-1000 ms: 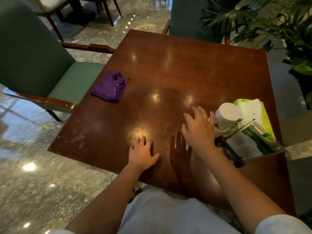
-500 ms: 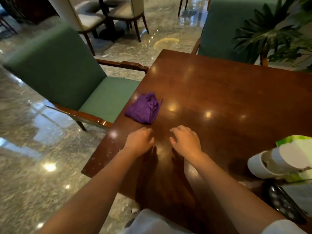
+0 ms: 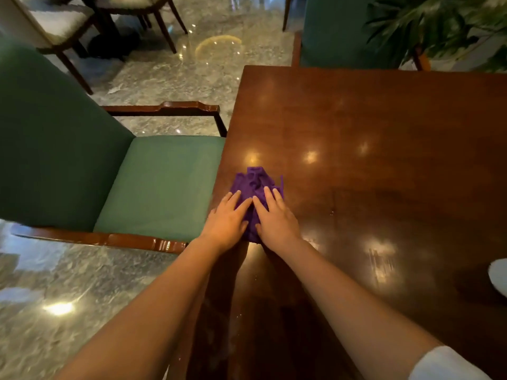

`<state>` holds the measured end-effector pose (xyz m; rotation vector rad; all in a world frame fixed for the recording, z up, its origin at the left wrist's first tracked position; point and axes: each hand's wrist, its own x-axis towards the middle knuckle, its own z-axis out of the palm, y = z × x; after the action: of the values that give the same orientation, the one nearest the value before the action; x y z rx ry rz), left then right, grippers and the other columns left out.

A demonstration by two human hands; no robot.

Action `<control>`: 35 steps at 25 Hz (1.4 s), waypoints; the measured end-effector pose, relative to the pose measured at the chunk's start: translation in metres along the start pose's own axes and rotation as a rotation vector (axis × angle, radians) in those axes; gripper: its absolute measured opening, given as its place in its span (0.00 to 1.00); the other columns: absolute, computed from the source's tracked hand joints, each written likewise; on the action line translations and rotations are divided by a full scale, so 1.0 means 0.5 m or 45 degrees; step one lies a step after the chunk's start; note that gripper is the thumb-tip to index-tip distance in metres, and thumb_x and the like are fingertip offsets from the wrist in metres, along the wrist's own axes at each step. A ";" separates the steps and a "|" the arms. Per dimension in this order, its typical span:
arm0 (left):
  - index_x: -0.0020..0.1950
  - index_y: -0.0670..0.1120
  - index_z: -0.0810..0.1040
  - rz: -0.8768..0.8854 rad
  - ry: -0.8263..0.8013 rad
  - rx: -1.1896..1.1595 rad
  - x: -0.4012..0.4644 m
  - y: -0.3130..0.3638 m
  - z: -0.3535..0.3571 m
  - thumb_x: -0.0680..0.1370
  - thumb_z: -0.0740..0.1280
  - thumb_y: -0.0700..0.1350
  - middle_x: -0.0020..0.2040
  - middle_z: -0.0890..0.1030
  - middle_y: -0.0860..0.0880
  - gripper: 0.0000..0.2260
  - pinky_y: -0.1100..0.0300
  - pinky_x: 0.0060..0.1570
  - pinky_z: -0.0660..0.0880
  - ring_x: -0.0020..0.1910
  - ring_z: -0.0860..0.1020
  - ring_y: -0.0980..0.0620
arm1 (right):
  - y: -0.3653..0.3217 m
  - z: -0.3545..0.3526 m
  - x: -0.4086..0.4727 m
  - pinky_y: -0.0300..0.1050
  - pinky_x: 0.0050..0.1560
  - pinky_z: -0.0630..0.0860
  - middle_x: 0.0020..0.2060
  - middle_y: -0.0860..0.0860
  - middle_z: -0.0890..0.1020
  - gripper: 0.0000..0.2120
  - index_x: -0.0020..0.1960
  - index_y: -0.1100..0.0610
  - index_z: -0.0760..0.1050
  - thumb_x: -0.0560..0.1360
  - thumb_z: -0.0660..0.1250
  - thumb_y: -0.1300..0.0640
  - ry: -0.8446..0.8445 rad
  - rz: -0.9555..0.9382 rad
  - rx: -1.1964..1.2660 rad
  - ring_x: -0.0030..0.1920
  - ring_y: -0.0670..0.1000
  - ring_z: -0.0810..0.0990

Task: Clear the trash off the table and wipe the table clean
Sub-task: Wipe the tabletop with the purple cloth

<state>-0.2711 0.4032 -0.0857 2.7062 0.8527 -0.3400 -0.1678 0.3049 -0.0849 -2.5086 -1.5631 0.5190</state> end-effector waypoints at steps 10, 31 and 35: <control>0.56 0.39 0.79 0.016 0.314 -0.283 0.014 0.026 0.030 0.71 0.70 0.36 0.56 0.78 0.41 0.14 0.48 0.53 0.72 0.54 0.74 0.40 | 0.026 0.048 0.022 0.52 0.44 0.80 0.39 0.62 0.81 0.04 0.39 0.66 0.78 0.64 0.70 0.69 0.309 -0.035 0.316 0.46 0.62 0.79; 0.76 0.55 0.52 0.163 0.195 0.100 0.076 0.003 0.068 0.77 0.45 0.63 0.77 0.48 0.50 0.28 0.41 0.71 0.47 0.76 0.44 0.51 | 0.336 -0.032 -0.048 0.60 0.72 0.45 0.76 0.55 0.48 0.29 0.76 0.48 0.50 0.77 0.52 0.40 0.231 0.320 -0.050 0.75 0.56 0.44; 0.75 0.56 0.51 0.186 0.181 0.175 0.065 -0.017 0.088 0.78 0.45 0.60 0.77 0.52 0.49 0.26 0.42 0.72 0.48 0.76 0.47 0.51 | 0.341 0.009 -0.016 0.67 0.69 0.42 0.76 0.54 0.46 0.34 0.75 0.45 0.44 0.75 0.50 0.34 0.230 0.410 -0.141 0.75 0.58 0.42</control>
<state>-0.2559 0.4121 -0.1382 2.9296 0.6853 -0.1821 -0.0289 0.2206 -0.1378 -2.8181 -1.1615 0.2358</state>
